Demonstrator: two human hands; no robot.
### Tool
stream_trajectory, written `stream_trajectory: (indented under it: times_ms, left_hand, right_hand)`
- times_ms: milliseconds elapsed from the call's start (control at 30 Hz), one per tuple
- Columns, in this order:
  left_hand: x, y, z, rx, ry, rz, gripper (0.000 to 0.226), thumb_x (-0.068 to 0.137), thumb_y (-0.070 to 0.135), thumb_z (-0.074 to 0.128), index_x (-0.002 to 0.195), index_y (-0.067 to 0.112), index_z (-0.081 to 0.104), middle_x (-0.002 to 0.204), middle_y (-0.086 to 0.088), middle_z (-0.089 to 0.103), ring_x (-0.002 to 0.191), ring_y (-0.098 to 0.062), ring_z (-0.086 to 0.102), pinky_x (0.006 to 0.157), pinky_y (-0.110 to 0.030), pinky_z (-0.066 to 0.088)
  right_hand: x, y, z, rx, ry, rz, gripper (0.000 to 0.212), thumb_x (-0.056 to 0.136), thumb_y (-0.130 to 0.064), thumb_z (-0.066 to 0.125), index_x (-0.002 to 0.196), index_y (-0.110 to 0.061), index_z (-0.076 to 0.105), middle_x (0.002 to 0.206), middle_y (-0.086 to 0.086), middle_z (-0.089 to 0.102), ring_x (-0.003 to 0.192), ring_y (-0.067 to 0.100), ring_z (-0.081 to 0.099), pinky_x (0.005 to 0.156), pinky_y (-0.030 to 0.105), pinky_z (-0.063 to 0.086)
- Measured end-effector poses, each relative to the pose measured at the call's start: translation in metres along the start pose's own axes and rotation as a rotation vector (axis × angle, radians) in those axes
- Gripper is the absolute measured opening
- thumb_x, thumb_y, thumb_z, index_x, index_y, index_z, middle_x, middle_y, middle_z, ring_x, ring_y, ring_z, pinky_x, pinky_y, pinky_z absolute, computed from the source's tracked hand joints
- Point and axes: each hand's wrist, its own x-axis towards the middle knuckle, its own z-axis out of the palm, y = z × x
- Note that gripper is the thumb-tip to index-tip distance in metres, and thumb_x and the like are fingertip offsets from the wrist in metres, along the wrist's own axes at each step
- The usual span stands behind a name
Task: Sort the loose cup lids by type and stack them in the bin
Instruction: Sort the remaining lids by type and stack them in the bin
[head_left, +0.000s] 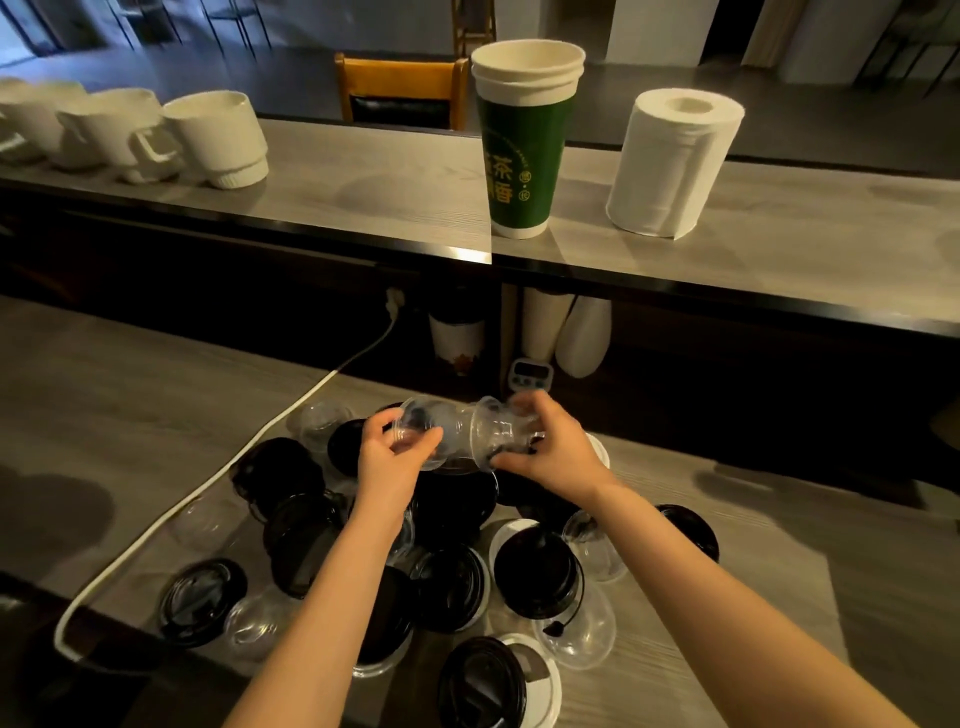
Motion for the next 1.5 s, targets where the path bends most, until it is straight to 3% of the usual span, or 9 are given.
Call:
stream_trajectory:
  times_ms: [167, 333, 467, 667, 767, 933, 1033, 1267, 1500]
  left_hand:
    - [-0.013, 0.004, 0.012, -0.077, -0.098, 0.004, 0.031, 0.091, 0.023, 0.059, 0.120, 0.020, 0.048, 0.116, -0.008, 0.062, 0.106, -0.023, 0.062, 0.095, -0.044, 0.049]
    - [-0.036, 0.016, 0.016, -0.159, -0.174, 0.100, 0.022, 0.099, 0.036, 0.039, 0.100, 0.019, 0.053, 0.079, 0.000, 0.056, 0.078, -0.016, 0.055, 0.076, -0.031, 0.047]
    - [-0.043, 0.022, 0.009, -0.084, -0.190, 0.153, 0.009, 0.098, 0.024, 0.045, 0.099, 0.019, 0.052, 0.079, 0.001, 0.053, 0.075, -0.010, 0.054, 0.073, -0.027, 0.046]
    - [-0.045, 0.017, -0.002, -0.068, -0.083, 0.168, 0.008, 0.098, 0.018, 0.045, 0.095, 0.022, 0.051, 0.074, 0.002, 0.052, 0.071, -0.010, 0.050, 0.078, -0.032, 0.044]
    - [-0.041, 0.014, -0.013, -0.087, -0.006, 0.166, 0.009, 0.097, 0.017, 0.045, 0.094, 0.022, 0.052, 0.076, 0.000, 0.051, 0.072, -0.011, 0.050, 0.077, -0.031, 0.044]
    - [-0.038, 0.002, -0.025, -0.119, 0.072, 0.125, 0.010, 0.095, 0.017, 0.051, 0.101, 0.021, 0.058, 0.084, 0.002, 0.056, 0.080, -0.010, 0.054, 0.080, -0.027, 0.047]
    - [-0.040, -0.002, -0.024, -0.122, 0.068, 0.111, 0.010, 0.094, 0.016, 0.053, 0.096, 0.023, 0.060, 0.085, 0.002, 0.057, 0.082, -0.011, 0.055, 0.076, -0.024, 0.046]
    - [-0.053, 0.008, -0.010, -0.121, 0.029, 0.122, 0.011, 0.096, 0.014, 0.050, 0.095, 0.019, 0.060, 0.073, 0.003, 0.053, 0.066, -0.005, 0.052, 0.069, -0.019, 0.046]
    - [-0.072, 0.018, 0.020, -0.141, -0.041, 0.148, 0.011, 0.096, 0.016, 0.048, 0.097, 0.019, 0.058, 0.076, 0.003, 0.052, 0.072, -0.008, 0.051, 0.072, -0.022, 0.045]
  right_hand:
    - [-0.003, -0.030, 0.001, -0.059, -0.005, -0.221, 0.068, 0.064, -0.024, 0.084, 0.125, -0.021, 0.053, 0.117, -0.002, 0.057, 0.107, 0.010, 0.055, 0.091, 0.023, 0.046]
    - [-0.012, -0.044, 0.012, -0.182, 0.002, -0.354, 0.066, 0.071, -0.025, 0.080, 0.131, -0.017, 0.052, 0.123, 0.002, 0.056, 0.109, 0.016, 0.056, 0.089, 0.030, 0.050]
    - [-0.020, -0.052, 0.015, -0.229, 0.019, -0.425, 0.068, 0.072, -0.026, 0.080, 0.132, -0.015, 0.051, 0.124, 0.001, 0.055, 0.106, 0.016, 0.057, 0.083, 0.032, 0.053]
    - [-0.021, -0.053, 0.011, -0.148, -0.112, -0.345, 0.078, 0.073, -0.022, 0.080, 0.140, -0.018, 0.041, 0.131, 0.001, 0.053, 0.113, 0.011, 0.054, 0.092, 0.024, 0.048]
    - [-0.024, -0.037, 0.010, -0.251, -0.172, -0.218, 0.064, 0.081, -0.026, 0.073, 0.137, -0.017, 0.044, 0.130, 0.002, 0.055, 0.116, 0.016, 0.054, 0.095, 0.027, 0.045]
    - [-0.056, 0.006, 0.006, -0.486, -0.606, -0.035, 0.077, 0.075, -0.043, 0.074, 0.141, -0.021, 0.041, 0.137, 0.001, 0.048, 0.127, 0.018, 0.045, 0.105, 0.033, 0.041]
    - [-0.074, 0.016, 0.009, -0.635, -0.679, -0.003, 0.084, 0.072, -0.040, 0.077, 0.142, -0.022, 0.035, 0.141, 0.004, 0.039, 0.129, 0.024, 0.040, 0.106, 0.038, 0.040]
    - [-0.079, 0.011, 0.003, -0.475, -0.504, -0.010, 0.088, 0.069, -0.035, 0.080, 0.143, -0.028, 0.033, 0.138, -0.001, 0.037, 0.125, 0.021, 0.043, 0.102, 0.030, 0.041]
    - [-0.091, -0.005, -0.041, -0.295, -0.145, -0.123, 0.089, 0.066, -0.034, 0.083, 0.141, -0.024, 0.037, 0.136, -0.003, 0.038, 0.123, 0.014, 0.042, 0.095, 0.016, 0.032]
